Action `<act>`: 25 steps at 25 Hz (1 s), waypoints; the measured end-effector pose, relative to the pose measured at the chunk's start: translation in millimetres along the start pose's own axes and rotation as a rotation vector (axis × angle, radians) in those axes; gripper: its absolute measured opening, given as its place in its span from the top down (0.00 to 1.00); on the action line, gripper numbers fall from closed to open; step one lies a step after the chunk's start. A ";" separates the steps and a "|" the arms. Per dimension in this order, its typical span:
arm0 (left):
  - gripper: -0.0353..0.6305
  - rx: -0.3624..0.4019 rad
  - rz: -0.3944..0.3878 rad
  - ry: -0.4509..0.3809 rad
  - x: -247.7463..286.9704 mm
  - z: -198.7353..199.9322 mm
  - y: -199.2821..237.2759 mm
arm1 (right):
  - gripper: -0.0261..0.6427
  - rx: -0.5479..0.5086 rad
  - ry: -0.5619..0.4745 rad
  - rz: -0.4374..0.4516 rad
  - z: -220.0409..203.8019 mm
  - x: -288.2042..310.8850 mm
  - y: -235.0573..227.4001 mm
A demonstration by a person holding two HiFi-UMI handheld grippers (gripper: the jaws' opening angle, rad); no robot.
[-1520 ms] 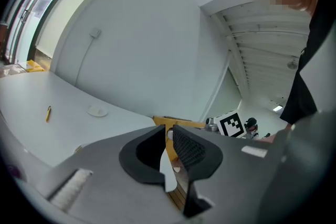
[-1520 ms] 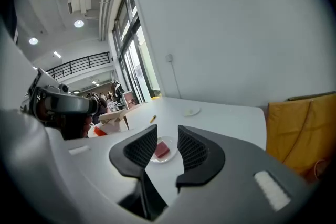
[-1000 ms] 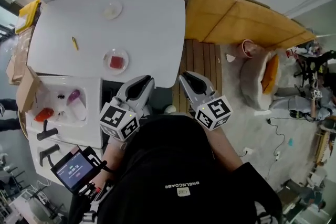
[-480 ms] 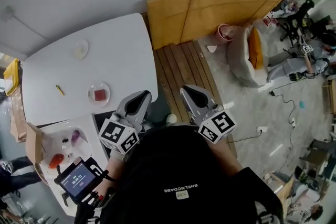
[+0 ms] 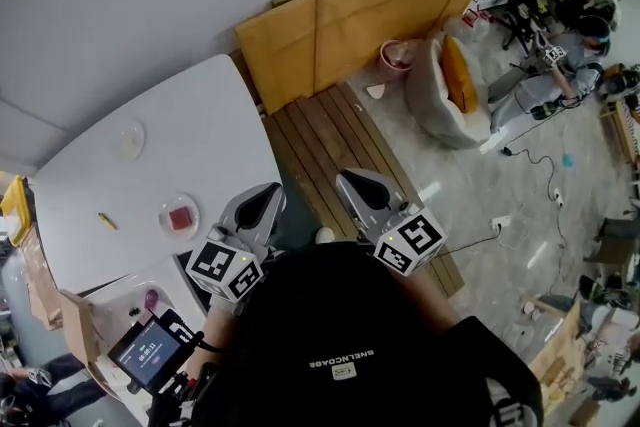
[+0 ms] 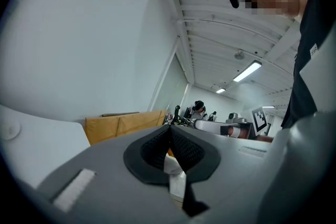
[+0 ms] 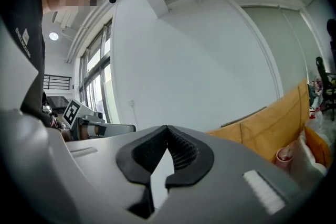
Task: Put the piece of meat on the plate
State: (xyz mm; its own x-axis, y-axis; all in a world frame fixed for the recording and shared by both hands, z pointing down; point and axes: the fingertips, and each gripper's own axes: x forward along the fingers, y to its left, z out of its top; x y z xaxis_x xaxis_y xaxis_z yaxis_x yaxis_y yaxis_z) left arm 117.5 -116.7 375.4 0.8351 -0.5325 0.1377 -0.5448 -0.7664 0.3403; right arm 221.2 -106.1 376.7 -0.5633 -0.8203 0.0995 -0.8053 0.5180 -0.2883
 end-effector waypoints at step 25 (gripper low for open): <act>0.89 -0.041 0.061 -0.003 -7.5 -6.3 21.0 | 0.95 0.074 0.035 0.049 -14.1 27.6 -2.5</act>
State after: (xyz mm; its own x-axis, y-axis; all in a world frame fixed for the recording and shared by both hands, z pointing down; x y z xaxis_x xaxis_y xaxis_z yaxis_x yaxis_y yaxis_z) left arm 100.3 -126.6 387.4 0.8002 -0.5791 0.1562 -0.5911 -0.7173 0.3688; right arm 205.0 -126.7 393.6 -0.6087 -0.7848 0.1161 -0.7615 0.5369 -0.3632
